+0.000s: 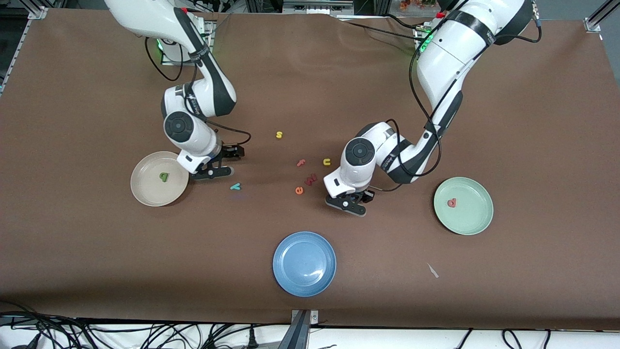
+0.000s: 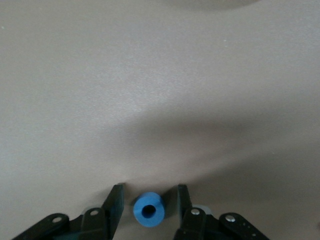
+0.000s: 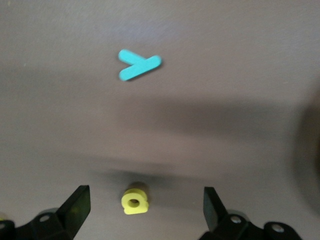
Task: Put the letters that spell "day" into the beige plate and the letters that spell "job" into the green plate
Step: 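Grasp blue o with the left gripper while the right gripper grasps yellow d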
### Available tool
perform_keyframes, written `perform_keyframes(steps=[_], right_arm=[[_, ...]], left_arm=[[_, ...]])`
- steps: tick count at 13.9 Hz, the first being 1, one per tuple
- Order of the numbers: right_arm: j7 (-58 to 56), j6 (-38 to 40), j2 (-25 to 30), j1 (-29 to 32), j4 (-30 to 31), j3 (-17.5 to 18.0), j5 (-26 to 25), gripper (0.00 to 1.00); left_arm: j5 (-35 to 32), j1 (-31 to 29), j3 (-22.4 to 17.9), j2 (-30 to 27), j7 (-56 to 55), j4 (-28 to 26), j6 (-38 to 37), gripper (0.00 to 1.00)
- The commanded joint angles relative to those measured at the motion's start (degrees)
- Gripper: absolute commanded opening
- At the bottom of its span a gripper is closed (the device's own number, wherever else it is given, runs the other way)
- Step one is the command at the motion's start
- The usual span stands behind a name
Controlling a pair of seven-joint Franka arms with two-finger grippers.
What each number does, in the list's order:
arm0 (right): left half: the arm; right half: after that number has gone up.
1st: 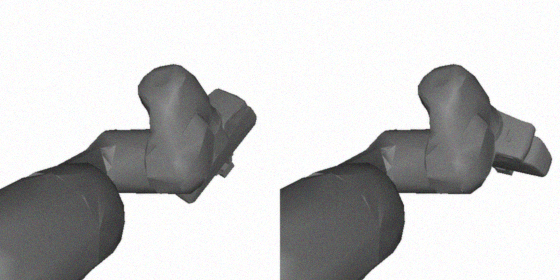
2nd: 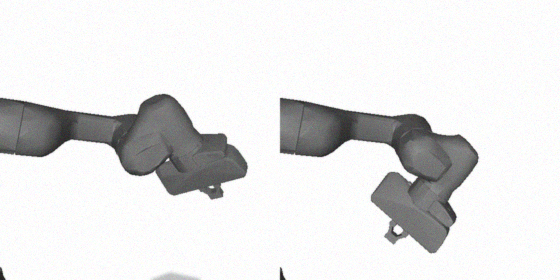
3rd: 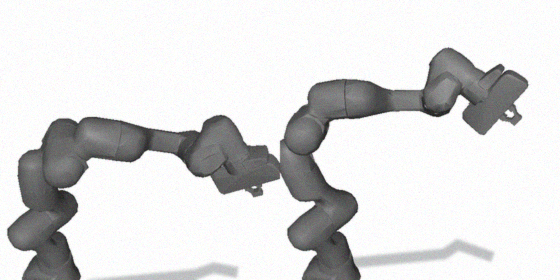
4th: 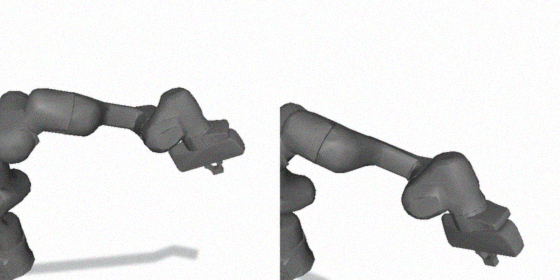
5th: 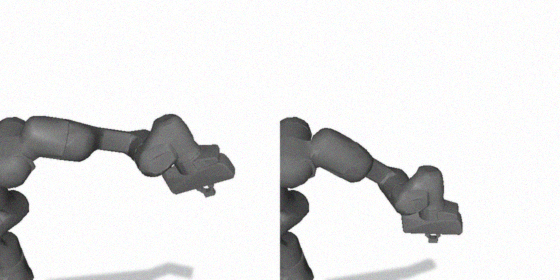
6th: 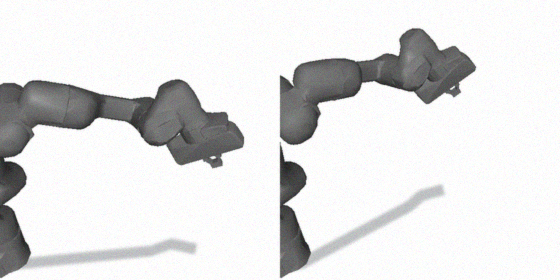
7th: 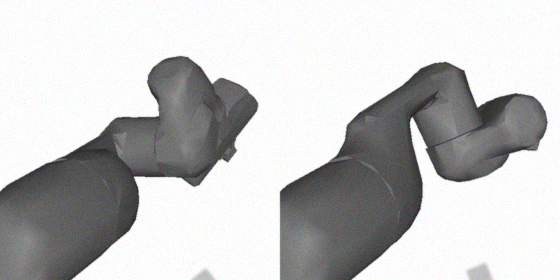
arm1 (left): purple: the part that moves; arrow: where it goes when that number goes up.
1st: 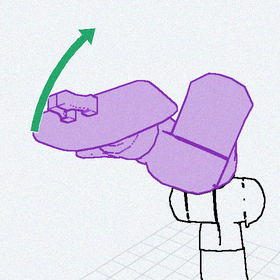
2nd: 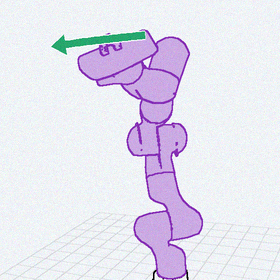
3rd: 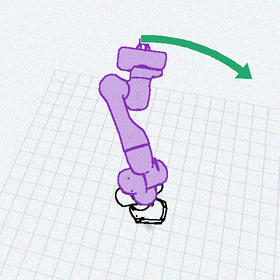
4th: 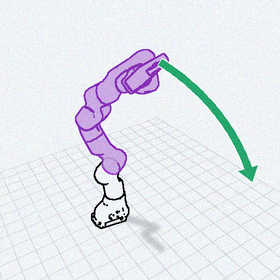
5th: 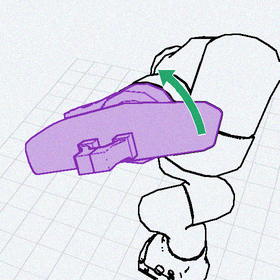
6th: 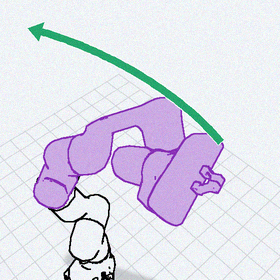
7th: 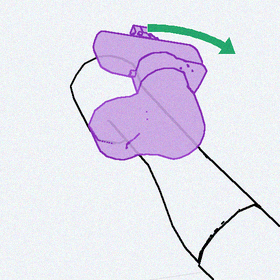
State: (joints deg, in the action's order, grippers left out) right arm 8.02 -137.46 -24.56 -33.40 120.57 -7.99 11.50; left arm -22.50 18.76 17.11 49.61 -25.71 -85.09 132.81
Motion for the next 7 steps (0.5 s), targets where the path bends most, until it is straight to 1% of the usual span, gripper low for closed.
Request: perform_keyframes(steps=[1, 4, 5, 6, 7], right_arm=[[-0.5, -3.5, 0.2, -2.1, 2.9, 0.0, 0.5, 1.00], [-0.5, -5.1, -0.6, -3.0, 3.9, 0.0, 0.2, 1.00], [-0.5, -5.1, -0.6, -3.0, 4.1, 0.0, 0.2, 1.00], [-0.5, -5.1, -0.6, -3.0, 4.3, 0.0, 0.2, 0.99], [-0.6, -5.1, -0.6, -3.0, 4.6, 0.0, 0.2, 0.96]], left_arm=[[-1.1, -1.1, 0.5, -0.6, -0.9, -1.1, -0.4, 0.49], [-0.9, -1.3, 0.8, -0.7, -0.9, -1.0, -1.8, 0.48], [0.1, -1.3, 0.8, -0.7, -0.9, -1.0, -1.9, 0.46], [0.8, -1.3, 0.8, -0.7, -0.9, -1.0, -1.9, 0.45], [1.1, -1.2, 0.8, -0.7, -1.0, -1.0, -1.9, 0.45]])
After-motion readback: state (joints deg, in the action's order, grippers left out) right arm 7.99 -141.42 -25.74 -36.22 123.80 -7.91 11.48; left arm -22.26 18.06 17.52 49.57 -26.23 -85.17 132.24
